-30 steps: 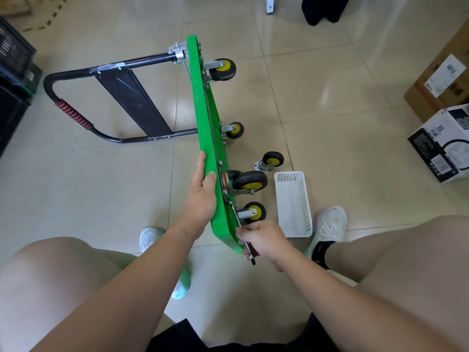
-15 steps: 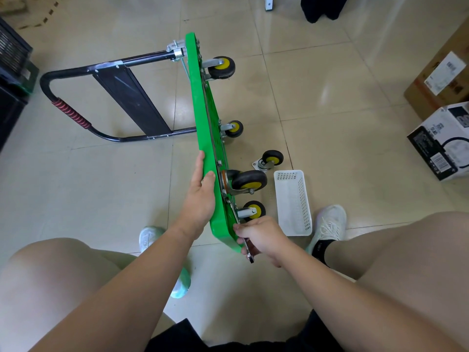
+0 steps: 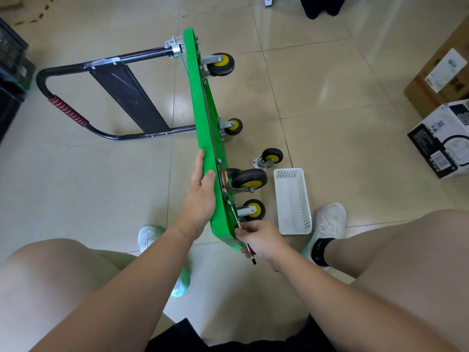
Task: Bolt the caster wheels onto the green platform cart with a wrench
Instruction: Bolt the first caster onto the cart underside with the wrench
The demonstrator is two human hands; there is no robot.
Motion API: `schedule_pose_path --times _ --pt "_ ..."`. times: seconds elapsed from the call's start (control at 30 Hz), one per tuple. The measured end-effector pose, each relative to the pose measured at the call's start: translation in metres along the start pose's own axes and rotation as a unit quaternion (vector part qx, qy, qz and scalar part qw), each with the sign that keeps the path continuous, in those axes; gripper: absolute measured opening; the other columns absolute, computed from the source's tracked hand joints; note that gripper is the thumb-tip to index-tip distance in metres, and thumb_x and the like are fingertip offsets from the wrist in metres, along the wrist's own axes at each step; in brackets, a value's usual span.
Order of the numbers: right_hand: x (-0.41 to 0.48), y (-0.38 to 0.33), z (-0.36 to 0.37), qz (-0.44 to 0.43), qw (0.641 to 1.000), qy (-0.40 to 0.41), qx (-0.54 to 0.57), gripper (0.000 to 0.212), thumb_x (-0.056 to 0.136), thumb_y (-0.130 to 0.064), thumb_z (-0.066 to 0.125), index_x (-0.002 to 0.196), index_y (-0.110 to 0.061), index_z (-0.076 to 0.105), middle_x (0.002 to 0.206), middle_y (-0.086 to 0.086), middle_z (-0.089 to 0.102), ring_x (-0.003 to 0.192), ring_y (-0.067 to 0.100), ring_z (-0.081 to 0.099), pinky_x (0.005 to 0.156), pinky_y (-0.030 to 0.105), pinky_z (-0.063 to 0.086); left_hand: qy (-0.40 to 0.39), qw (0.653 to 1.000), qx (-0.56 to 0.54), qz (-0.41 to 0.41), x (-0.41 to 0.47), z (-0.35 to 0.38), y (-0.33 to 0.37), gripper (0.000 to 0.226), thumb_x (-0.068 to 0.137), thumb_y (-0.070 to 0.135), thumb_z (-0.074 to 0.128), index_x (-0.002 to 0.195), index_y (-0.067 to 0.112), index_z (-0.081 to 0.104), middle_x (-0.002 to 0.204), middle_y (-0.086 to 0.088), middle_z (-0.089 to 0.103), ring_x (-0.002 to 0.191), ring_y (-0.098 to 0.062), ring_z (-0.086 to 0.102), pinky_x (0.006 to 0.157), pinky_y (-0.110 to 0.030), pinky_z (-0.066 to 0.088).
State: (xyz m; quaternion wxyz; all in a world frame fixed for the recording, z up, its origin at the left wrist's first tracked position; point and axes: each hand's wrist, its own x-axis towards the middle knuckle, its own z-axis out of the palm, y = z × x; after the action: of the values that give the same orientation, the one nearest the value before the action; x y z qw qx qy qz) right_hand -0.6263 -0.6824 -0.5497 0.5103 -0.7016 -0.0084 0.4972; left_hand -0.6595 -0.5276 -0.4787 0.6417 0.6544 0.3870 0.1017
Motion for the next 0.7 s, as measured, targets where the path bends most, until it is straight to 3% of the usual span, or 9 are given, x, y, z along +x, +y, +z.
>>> schedule_pose_path --times 0.13,0.27,0.4,0.53,0.7 --pt "0.010 0.005 -0.003 0.016 1.000 -0.007 0.022 0.032 0.093 -0.014 0.069 0.123 -0.006 0.067 0.094 0.011 0.072 0.060 0.015 0.065 0.061 0.029 0.056 -0.007 1.000 0.004 0.000 0.001 -0.002 -0.002 0.052 0.107 0.038 0.033 0.124 0.087 0.028 0.149 0.018 0.054 0.130 -0.014 0.059 0.113 -0.047 0.046" --pt "0.026 0.006 -0.003 0.016 1.000 -0.018 -0.002 0.035 0.092 -0.010 0.070 0.126 -0.004 0.065 0.104 0.010 0.073 0.075 0.021 0.070 0.076 0.032 0.061 -0.014 1.000 -0.003 0.004 0.001 -0.003 -0.003 0.054 0.108 0.036 0.033 0.137 0.080 0.025 0.149 0.021 0.054 0.130 -0.010 0.058 0.115 -0.045 0.045" --pt "0.045 0.010 -0.002 -0.004 0.999 -0.023 -0.022 0.034 0.091 -0.005 0.069 0.125 -0.005 0.067 0.112 0.006 0.073 0.099 0.019 0.070 0.082 0.020 0.056 -0.019 1.000 -0.003 0.005 0.002 -0.003 -0.003 0.053 0.108 0.037 0.033 0.142 0.076 0.023 0.150 0.020 0.053 0.131 -0.011 0.057 0.115 -0.046 0.044" --pt "0.061 0.012 -0.004 0.000 0.998 -0.020 -0.053 0.035 0.089 -0.011 0.073 0.124 -0.013 0.070 0.115 0.001 0.073 0.108 0.019 0.067 0.104 0.036 0.050 -0.015 1.000 0.006 0.006 0.002 -0.003 -0.003 0.055 0.098 0.045 0.035 0.141 0.077 0.022 0.155 0.019 0.047 0.136 -0.012 0.054 0.117 -0.046 0.042" --pt "0.062 0.014 -0.005 -0.010 0.999 -0.011 -0.048 0.034 0.090 -0.004 0.069 0.124 -0.009 0.070 0.116 0.004 0.072 0.115 0.023 0.064 0.100 0.029 0.048 -0.016 1.000 0.013 0.004 0.000 -0.003 0.001 0.053 0.112 0.033 0.032 0.153 0.064 0.020 0.144 0.025 0.051 0.122 -0.005 0.059 0.112 -0.040 0.047"
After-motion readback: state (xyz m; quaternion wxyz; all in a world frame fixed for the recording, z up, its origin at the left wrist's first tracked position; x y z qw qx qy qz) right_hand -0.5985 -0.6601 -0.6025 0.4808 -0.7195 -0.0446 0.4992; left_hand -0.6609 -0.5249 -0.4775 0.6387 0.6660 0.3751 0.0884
